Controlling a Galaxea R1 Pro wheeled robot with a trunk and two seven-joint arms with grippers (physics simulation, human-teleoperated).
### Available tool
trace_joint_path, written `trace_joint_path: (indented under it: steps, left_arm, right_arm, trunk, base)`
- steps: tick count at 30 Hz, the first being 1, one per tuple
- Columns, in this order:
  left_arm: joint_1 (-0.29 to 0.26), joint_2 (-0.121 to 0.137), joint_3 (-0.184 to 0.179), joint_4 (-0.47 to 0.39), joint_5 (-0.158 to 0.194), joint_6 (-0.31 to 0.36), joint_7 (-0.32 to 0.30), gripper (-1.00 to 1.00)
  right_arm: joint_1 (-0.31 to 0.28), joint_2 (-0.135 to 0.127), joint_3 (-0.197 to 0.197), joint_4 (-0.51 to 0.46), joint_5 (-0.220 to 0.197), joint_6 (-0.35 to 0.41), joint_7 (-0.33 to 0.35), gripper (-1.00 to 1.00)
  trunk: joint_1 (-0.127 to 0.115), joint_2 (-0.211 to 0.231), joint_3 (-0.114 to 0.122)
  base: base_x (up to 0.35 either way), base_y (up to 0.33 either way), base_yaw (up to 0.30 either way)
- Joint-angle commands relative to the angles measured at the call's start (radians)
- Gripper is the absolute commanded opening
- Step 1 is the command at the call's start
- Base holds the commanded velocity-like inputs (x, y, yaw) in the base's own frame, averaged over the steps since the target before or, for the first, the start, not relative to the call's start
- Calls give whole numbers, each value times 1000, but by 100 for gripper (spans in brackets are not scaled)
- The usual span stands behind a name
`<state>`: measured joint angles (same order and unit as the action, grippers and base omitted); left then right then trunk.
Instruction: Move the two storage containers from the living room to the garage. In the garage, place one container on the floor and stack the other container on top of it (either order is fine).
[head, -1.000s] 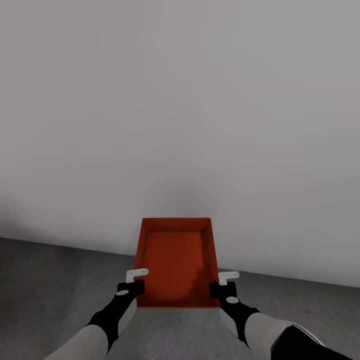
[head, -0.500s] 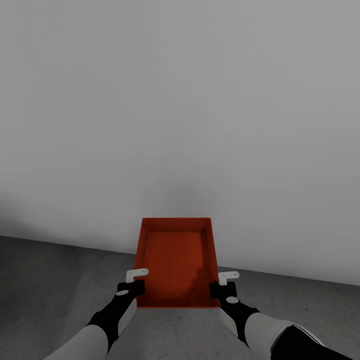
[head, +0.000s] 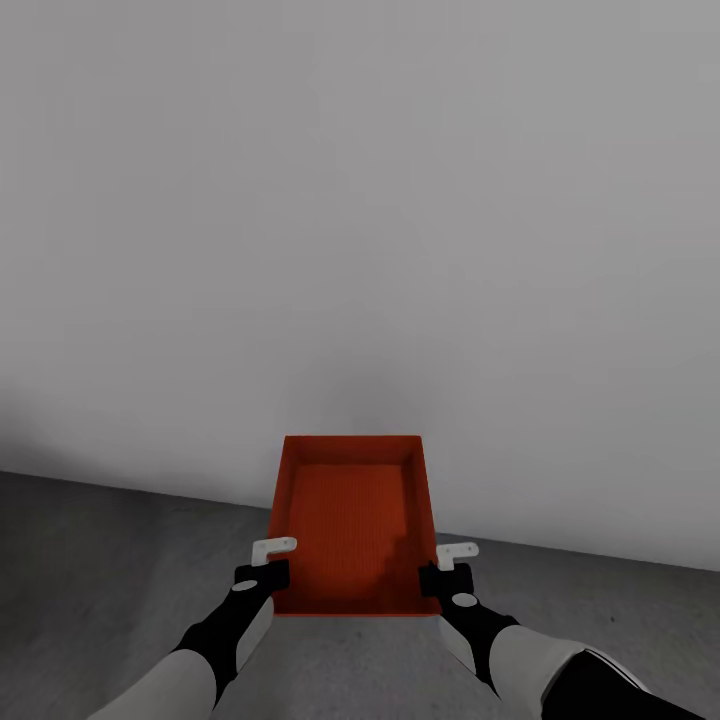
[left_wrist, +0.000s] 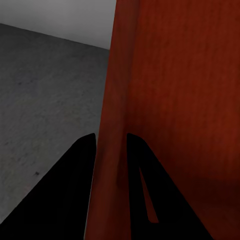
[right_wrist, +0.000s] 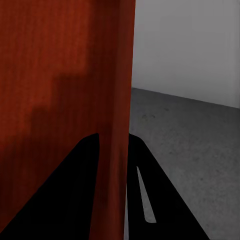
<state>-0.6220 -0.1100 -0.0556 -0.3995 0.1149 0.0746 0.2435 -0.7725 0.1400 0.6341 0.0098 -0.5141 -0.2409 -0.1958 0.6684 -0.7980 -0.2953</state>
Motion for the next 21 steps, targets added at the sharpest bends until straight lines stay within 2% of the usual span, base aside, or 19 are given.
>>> trace_joint_path:
  steps: [1, 5, 15, 21]
  left_arm:
    - [-1, 15, 22, -2, 6, 7, 13, -100]
    - [-1, 15, 22, -2, 6, 7, 13, -100]
    - [-1, 16, 22, -3, 6, 7, 13, -100]
    - [-1, 15, 22, -3, 6, 7, 13, -100]
  right_arm:
    - [-1, -2, -16, -1, -6, -5, -2, -100]
    - [-1, -2, -16, -1, -6, -5, -2, -100]
    - [-1, -1, -16, -1, -6, -5, -2, -100]
    - [-1, -1, -16, -1, -6, -5, -2, -100]
  trunk:
    - [0, -1, -1]
    - [0, -1, -1]
    - [0, -1, -1]
    - [0, -1, -1]
  base:
    - [0, 0, 0]
    - [0, 0, -127]
    - [0, 0, -268]
    - [0, 0, -73]
